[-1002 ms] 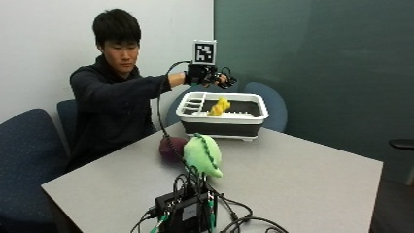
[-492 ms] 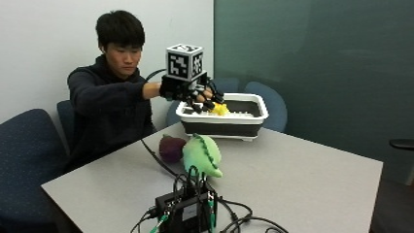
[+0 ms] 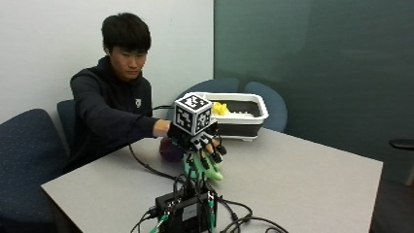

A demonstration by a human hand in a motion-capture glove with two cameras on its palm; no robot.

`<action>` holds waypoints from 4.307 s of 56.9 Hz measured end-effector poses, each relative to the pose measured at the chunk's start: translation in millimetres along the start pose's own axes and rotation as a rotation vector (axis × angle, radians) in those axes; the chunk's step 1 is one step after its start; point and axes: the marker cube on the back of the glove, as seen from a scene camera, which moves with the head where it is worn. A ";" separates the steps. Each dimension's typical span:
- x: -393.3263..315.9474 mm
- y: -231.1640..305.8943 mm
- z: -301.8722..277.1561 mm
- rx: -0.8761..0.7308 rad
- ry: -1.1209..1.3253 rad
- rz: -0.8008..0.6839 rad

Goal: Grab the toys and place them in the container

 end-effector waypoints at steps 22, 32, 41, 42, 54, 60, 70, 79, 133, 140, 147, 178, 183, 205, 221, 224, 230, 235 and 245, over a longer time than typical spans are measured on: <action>-23.8 -8.5 15.0 0.176 0.234 0.065; -27.8 -10.1 6.7 0.305 0.202 0.043; -21.1 7.1 -33.7 0.329 0.101 0.005; -21.9 11.7 -40.1 0.343 0.093 -0.003; -49.3 78.4 -125.6 0.511 0.035 -0.167; -76.2 99.8 -160.2 0.553 -0.043 -0.267; -143.6 118.2 -183.5 0.568 -0.264 -0.408; -215.5 124.5 -150.1 0.272 -0.420 -0.479; 11.9 112.8 3.2 -0.248 0.064 -0.567; 5.7 104.3 39.6 -0.299 0.027 -0.574; 1.4 102.8 54.3 -0.291 -0.048 -0.579; -5.7 109.1 16.9 0.100 -0.019 -0.546; 6.4 102.0 -29.1 0.167 -0.052 -0.473; -106.3 126.9 -177.1 0.346 -0.327 -0.603; -166.4 95.2 -112.5 0.066 -0.167 -0.553; -174.7 109.6 -98.9 0.091 -0.176 -0.604; -149.7 117.3 -100.3 0.204 -0.241 -0.605; -123.9 131.7 -101.6 0.265 -0.262 -0.618; -38.9 135.3 -97.1 0.359 -0.285 -0.558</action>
